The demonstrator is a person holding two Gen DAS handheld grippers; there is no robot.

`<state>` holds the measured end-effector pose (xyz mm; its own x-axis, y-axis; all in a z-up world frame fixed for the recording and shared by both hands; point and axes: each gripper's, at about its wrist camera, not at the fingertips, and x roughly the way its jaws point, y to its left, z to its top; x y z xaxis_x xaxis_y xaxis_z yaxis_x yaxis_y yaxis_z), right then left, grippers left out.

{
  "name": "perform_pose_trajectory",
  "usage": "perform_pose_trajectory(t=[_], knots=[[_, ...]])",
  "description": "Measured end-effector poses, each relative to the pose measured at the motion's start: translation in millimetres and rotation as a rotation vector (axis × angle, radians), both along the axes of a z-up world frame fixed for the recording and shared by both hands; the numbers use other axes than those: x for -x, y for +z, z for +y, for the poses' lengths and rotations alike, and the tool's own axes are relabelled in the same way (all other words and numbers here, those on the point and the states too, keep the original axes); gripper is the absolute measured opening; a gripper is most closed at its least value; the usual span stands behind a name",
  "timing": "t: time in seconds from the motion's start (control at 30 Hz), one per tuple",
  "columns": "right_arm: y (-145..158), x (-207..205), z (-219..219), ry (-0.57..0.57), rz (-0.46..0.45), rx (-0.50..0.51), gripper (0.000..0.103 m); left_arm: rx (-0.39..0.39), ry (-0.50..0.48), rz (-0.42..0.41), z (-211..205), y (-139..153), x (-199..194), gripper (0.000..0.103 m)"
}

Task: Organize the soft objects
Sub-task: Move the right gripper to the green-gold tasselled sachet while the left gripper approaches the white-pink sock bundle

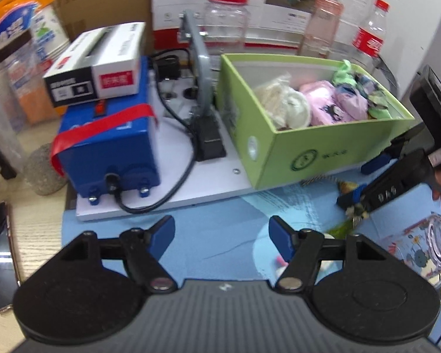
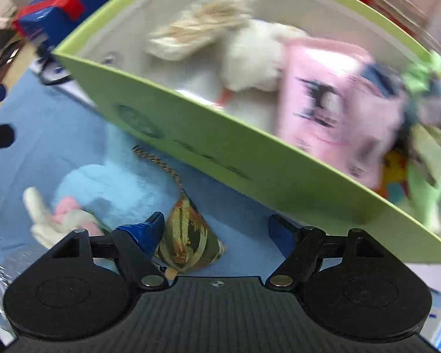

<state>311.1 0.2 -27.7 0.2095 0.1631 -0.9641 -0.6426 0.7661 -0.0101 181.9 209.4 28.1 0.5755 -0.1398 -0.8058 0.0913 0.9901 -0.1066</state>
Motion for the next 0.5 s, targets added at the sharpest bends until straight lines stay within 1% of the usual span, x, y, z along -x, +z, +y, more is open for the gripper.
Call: perform_pose_trajectory(t=[0.17,0.27,0.33,0.4,0.43,0.5], knots=[[-2.3,-4.1,-60.8,-0.134,-0.006,-0.008,0.066,0.022,-0.109,0.047,-27.3,-1.1,-11.1,0.069],[-2.4,3.3,-96.0,-0.191,-0.045,-0.004,0.066,0.026,-0.182,0.095,-47.0,-7.1,-23.0,0.069],[-1.4,11.2,-118.3,-0.229,-0.096,0.016,0.066,0.021,-0.238,0.132,-61.0,-12.2,-32.1,0.069],[1.9,21.3,-133.4,-0.252,-0.177,0.04,0.066,0.016,-0.278,0.166,-72.9,-16.5,-40.5,0.069],[3.6,26.8,-140.6,-0.258,-0.21,0.034,0.066,0.011,-0.306,0.184,-79.0,-18.9,-44.1,0.069],[9.8,37.9,-155.8,-0.276,-0.241,-0.034,0.066,-0.012,-0.372,0.226,-92.8,-26.8,-50.4,0.069]])
